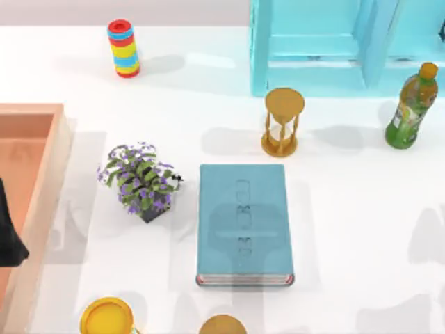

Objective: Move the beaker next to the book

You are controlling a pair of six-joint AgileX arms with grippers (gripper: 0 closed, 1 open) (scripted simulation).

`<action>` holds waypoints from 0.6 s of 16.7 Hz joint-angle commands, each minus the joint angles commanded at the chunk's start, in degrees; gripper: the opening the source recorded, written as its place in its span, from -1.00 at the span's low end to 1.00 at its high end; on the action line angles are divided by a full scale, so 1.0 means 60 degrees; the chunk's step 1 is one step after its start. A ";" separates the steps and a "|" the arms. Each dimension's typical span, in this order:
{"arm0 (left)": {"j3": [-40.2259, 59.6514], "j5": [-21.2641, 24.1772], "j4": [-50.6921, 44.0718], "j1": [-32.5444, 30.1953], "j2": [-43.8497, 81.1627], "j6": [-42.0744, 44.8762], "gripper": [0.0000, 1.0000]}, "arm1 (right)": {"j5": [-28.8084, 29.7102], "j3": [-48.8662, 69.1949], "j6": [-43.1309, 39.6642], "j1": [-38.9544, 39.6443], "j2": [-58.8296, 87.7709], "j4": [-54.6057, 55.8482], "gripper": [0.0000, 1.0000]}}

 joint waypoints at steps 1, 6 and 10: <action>0.0000 0.0000 0.0000 0.0000 0.0000 0.0000 1.00 | -0.0011 0.0451 -0.0830 -0.0041 0.0592 -0.0671 1.00; 0.0000 0.0000 0.0000 0.0000 0.0000 0.0000 1.00 | 0.0046 0.2423 -0.4080 -0.0210 0.2933 -0.3348 1.00; 0.0000 0.0000 0.0000 0.0000 0.0000 0.0000 1.00 | 0.0145 0.3313 -0.5445 -0.0277 0.3830 -0.4406 1.00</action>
